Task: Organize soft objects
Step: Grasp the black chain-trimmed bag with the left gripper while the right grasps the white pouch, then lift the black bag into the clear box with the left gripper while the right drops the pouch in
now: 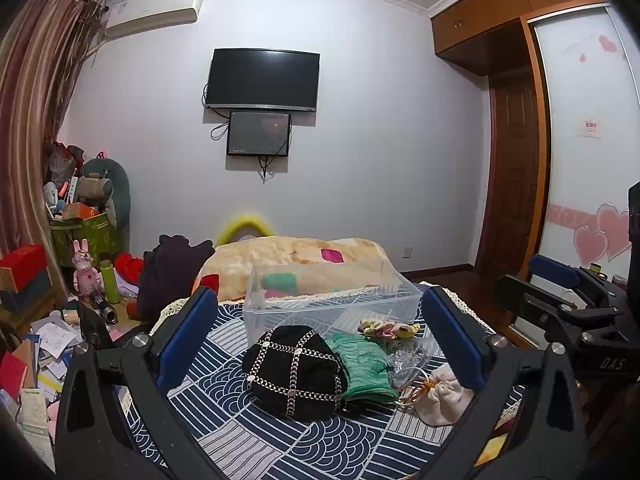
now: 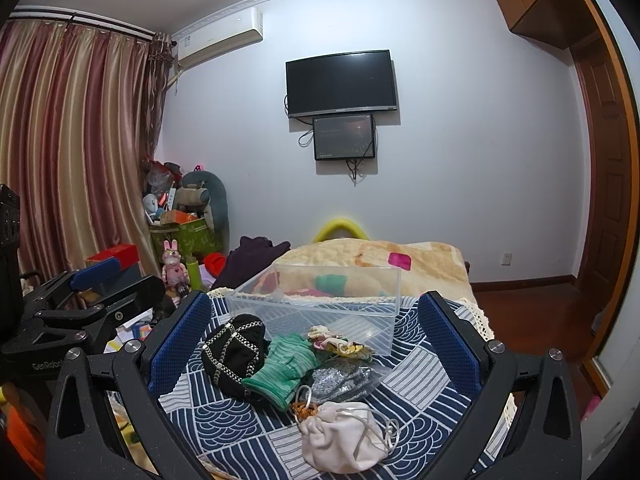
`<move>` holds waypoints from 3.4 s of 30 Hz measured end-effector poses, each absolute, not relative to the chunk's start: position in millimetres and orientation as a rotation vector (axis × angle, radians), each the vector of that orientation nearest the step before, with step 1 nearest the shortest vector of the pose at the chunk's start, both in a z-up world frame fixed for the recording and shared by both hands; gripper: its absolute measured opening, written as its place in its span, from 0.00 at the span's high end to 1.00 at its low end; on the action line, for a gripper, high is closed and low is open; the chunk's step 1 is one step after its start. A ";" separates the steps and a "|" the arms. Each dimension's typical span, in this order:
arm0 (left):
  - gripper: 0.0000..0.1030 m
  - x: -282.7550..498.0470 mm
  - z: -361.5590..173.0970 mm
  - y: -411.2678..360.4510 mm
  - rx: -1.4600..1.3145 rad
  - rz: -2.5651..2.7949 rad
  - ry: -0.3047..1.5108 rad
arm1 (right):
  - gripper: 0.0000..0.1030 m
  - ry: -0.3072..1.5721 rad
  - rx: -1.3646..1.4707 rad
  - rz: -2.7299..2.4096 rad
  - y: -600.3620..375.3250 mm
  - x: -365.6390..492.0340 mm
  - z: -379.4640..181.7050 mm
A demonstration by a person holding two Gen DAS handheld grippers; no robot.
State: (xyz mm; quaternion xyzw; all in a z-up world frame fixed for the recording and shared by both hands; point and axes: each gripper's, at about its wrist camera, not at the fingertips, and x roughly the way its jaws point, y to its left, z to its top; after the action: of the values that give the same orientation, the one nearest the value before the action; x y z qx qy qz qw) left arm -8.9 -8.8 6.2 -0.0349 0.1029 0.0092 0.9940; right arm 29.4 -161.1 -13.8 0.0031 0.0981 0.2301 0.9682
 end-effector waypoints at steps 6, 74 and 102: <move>0.00 -9.7 6.2 -9.1 -0.071 0.018 0.207 | 0.00 0.194 0.011 0.465 -160.3 27.6 -12.5; 0.81 104.6 -106.0 38.2 -0.256 -0.045 0.625 | 0.72 0.580 0.004 0.464 -177.2 94.5 -89.8; 0.92 81.3 -11.9 42.4 -0.141 0.022 0.392 | 0.72 0.358 -0.062 0.451 -158.8 111.4 -17.8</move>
State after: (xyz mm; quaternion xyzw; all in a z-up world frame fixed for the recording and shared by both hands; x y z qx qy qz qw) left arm 81.3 42.4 -11.9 -0.0702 0.1948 0.0108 0.9783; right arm 111.4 -158.8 -17.8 -0.0305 0.1765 0.2224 0.9584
